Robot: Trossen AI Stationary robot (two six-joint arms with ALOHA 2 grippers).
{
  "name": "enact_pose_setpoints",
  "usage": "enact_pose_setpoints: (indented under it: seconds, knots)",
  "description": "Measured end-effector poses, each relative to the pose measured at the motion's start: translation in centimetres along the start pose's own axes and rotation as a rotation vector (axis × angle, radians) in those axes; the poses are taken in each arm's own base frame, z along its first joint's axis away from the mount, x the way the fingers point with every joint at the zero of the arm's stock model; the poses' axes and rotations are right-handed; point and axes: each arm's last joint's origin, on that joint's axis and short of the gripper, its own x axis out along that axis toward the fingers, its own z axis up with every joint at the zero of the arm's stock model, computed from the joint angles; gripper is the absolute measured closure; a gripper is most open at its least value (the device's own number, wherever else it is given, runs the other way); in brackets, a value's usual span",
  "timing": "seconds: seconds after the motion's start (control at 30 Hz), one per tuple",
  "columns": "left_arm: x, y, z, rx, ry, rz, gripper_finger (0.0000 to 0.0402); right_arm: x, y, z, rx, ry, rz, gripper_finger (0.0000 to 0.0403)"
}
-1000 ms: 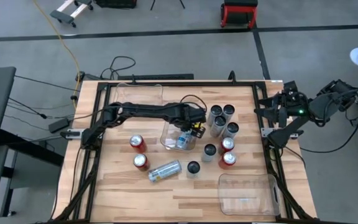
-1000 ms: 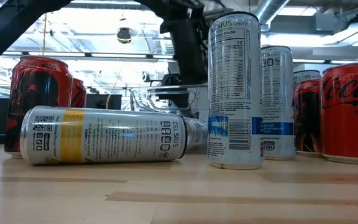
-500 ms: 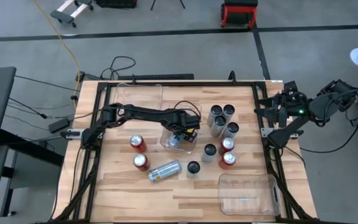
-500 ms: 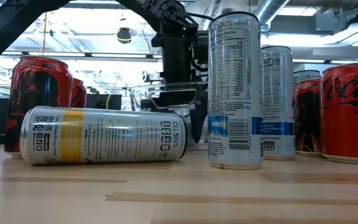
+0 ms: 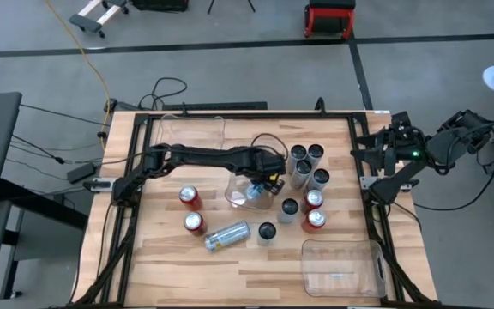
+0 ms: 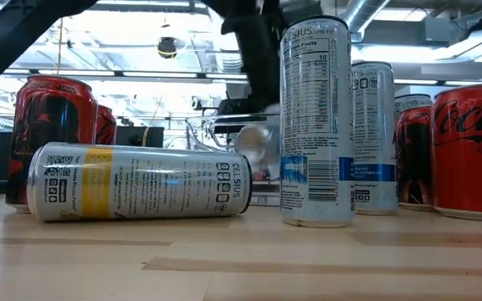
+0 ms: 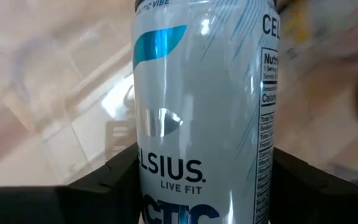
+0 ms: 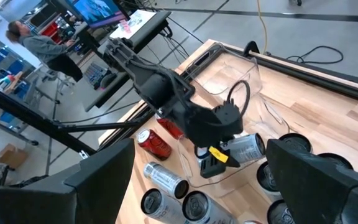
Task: Sort soda cans
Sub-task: Adjust the white blue soda can
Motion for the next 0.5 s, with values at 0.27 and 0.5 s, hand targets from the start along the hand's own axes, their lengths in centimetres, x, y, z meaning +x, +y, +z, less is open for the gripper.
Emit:
enact_pose_setpoints:
  seconds: [0.27,0.5]
  knots:
    - [-6.0,-2.3,2.0,0.122,-0.217,0.037,0.0163,0.8,0.7,-0.3,-0.062,-0.009,-0.037,0.002]
    - [-11.8,-4.3,2.3,0.294,-0.479,0.133,0.0163,2.3,0.7,0.1,-0.048,-0.071,-0.172,0.002]
